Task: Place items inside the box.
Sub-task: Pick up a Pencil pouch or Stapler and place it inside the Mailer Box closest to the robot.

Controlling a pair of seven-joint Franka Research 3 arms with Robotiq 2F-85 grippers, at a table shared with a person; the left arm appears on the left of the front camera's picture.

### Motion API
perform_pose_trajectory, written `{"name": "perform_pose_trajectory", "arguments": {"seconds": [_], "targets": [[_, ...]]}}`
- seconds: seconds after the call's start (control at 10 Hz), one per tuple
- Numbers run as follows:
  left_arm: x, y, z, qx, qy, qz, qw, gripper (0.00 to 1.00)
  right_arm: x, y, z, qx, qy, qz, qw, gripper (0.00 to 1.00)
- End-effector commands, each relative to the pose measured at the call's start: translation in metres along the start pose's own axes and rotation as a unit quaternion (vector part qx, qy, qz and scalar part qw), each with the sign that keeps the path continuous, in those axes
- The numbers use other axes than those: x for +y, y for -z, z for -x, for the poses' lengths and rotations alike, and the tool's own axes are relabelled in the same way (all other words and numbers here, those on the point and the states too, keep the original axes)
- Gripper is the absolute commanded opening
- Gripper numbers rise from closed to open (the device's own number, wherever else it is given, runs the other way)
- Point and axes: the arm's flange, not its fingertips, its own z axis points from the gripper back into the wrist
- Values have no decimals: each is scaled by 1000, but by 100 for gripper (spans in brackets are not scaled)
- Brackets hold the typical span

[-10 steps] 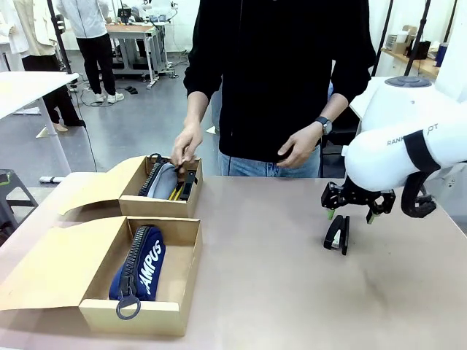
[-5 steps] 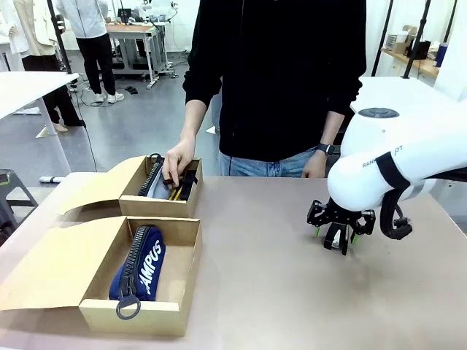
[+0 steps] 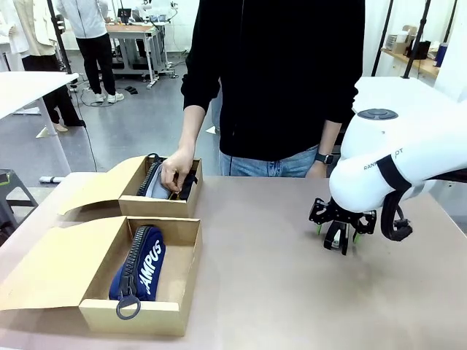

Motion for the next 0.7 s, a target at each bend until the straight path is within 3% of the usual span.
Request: {"name": "perform_pose_trajectory", "arguments": {"seconds": [0.0, 0.1, 0.4, 0.5, 0.6], "targets": [[-1, 1, 1, -9, 10, 10, 1000, 100, 11, 3, 0, -32, 24, 10, 999, 100], [-1, 1, 1, -9, 10, 10, 1000, 100, 11, 3, 0, -36, 26, 8, 999, 100], [-1, 1, 1, -9, 10, 10, 1000, 100, 11, 5, -2, -42, 35, 3, 998, 13], [-1, 1, 1, -9, 10, 10, 1000, 100, 12, 5, -2, -47, 35, 8, 998, 0], [-1, 1, 1, -9, 10, 10, 1000, 100, 12, 5, -2, -47, 33, 10, 998, 0]]}}
